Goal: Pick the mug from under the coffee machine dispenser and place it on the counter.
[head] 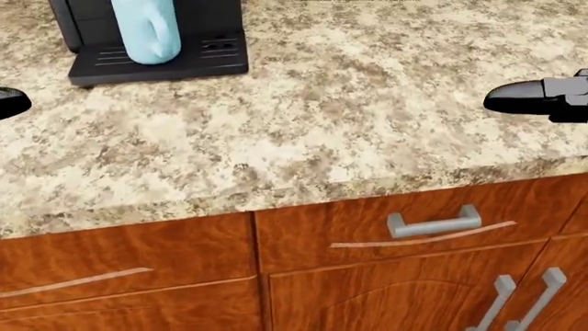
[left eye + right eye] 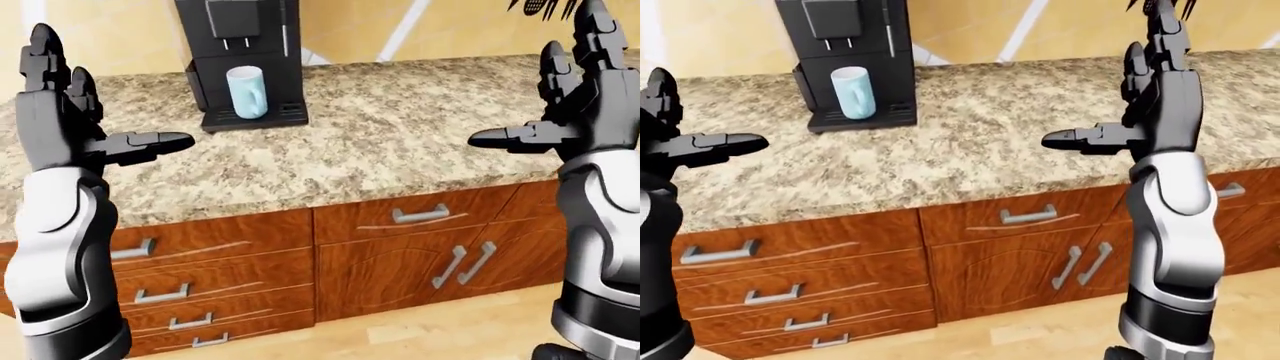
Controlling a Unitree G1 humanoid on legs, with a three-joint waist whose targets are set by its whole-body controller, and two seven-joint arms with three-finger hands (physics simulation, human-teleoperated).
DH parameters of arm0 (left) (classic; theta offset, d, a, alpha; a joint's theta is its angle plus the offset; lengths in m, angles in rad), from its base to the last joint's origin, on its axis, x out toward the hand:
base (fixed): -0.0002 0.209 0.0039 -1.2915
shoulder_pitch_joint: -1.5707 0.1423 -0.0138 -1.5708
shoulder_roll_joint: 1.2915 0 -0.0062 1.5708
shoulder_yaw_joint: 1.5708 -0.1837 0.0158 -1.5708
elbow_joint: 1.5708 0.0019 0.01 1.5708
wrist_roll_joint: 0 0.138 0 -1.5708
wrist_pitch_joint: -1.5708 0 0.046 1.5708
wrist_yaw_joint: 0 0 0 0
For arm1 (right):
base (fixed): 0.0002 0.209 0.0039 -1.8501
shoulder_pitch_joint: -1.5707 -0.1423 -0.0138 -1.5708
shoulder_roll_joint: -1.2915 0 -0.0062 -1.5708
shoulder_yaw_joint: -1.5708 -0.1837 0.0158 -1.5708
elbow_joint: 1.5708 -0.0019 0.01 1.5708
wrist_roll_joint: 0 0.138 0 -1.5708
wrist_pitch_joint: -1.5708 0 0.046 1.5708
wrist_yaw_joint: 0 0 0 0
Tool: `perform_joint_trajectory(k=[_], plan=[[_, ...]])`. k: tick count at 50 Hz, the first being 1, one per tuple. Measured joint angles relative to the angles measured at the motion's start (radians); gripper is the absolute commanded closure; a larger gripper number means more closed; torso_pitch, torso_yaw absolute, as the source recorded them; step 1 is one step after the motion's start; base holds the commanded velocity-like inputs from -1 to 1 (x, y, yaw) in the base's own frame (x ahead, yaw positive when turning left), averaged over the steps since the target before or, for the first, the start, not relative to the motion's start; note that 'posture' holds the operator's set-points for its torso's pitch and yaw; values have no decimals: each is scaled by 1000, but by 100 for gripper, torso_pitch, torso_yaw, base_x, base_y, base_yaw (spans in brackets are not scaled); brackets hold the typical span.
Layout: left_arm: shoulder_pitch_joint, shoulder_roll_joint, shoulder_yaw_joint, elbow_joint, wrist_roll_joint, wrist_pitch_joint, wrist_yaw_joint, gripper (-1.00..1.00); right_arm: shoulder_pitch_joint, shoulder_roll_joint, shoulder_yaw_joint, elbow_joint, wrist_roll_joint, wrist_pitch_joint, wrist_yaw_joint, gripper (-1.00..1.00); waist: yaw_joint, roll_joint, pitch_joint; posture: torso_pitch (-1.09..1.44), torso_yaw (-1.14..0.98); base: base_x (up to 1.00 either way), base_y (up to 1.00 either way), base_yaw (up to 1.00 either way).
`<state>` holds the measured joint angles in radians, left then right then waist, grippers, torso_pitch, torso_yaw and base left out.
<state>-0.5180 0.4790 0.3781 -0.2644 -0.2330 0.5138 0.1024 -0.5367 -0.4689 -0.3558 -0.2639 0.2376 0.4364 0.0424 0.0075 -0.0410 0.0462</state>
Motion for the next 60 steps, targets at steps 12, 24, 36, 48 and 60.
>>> perform_joint_trajectory(k=[12,24,36,48,60], plan=[[-12,14,12,-7,-4,-1,1,-100,-9,5,6,-2,-2,8,0,-100,-16,103,-4,0,0,24,0,0],[-15,24,23,-5,-10,8,11,-100,-21,-7,8,-17,4,11,1,-100,13,-4,-14,0,0,21,0,0],[-15,25,17,-11,-16,10,5,-100,-14,-8,3,-8,-1,19,-1,-100,-26,77,2,0,0,8,0,0],[-3,22,15,15,-13,21,6,-100,-45,-6,8,70,-12,-44,-88,-100,-14,41,2,0,0,0,0,0],[-14,29,23,-1,-6,8,8,-100,-19,-13,15,33,-31,-67,-64,-100,23,0,12,0,0,0,0,81]])
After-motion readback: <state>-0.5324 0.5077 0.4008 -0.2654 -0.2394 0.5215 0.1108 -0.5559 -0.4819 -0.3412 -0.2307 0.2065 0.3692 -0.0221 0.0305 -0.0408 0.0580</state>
